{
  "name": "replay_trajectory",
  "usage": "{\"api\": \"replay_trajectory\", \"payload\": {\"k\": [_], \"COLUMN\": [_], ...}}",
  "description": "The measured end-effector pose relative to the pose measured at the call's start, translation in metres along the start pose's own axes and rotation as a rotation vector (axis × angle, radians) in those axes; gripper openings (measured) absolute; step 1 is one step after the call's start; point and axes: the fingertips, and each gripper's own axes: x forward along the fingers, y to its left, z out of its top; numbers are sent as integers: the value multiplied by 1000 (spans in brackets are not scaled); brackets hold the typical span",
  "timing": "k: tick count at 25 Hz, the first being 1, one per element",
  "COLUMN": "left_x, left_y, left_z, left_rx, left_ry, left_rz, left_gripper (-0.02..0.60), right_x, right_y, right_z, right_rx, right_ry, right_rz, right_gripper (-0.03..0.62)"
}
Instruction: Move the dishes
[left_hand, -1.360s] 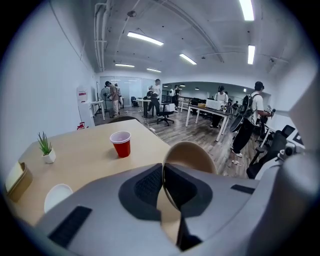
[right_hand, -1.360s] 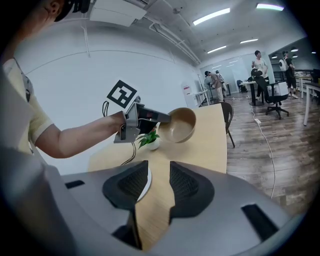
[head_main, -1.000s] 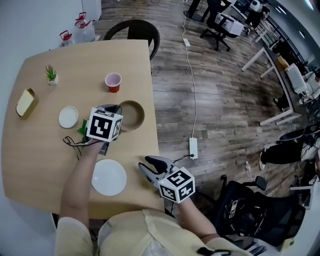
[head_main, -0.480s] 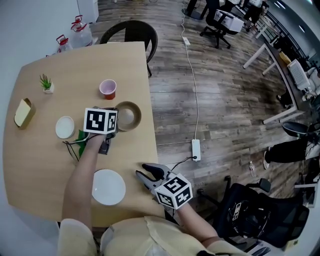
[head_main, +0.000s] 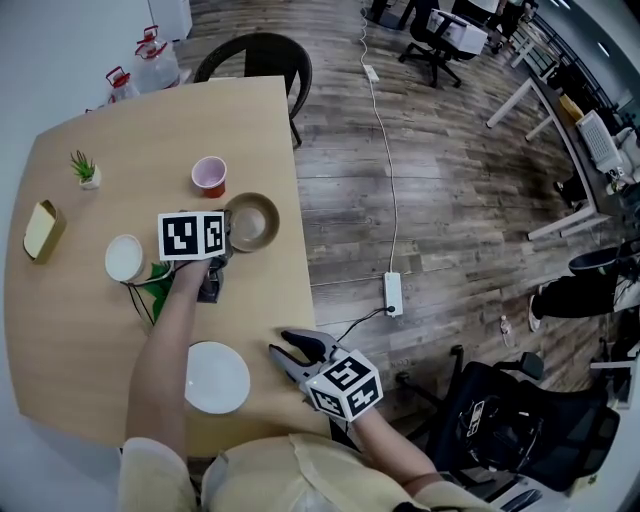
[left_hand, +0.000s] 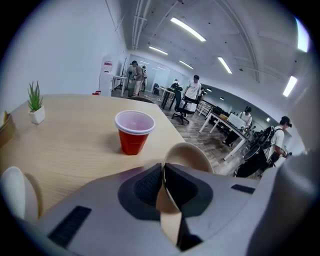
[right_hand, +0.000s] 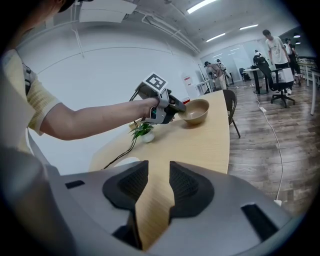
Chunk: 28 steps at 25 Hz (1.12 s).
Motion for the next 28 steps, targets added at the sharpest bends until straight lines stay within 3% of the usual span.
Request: {"api": "replay_trajectory", "payload": {"k": [5, 10, 21, 28], "left_x": [5, 5, -13, -54], "left_y": [6, 8, 7, -22], "left_z": [-1, 5, 21, 34], "left_rx": [-59, -46, 98, 306], "left_ry": [3, -42, -195, -344], "left_rz": [-24, -4, 74, 51], "left_gripper": [29, 29, 70, 114], "right_x": [1, 1, -1, -1], "right_y": [0, -1, 6, 21], "right_z": [-3, -3, -4, -1], "right_rx": [0, 3, -5, -25], "right_ry": [6, 9, 9, 1], "right_rz": [-2, -2, -4, 1], "right_gripper": [143, 143, 141, 141]}}
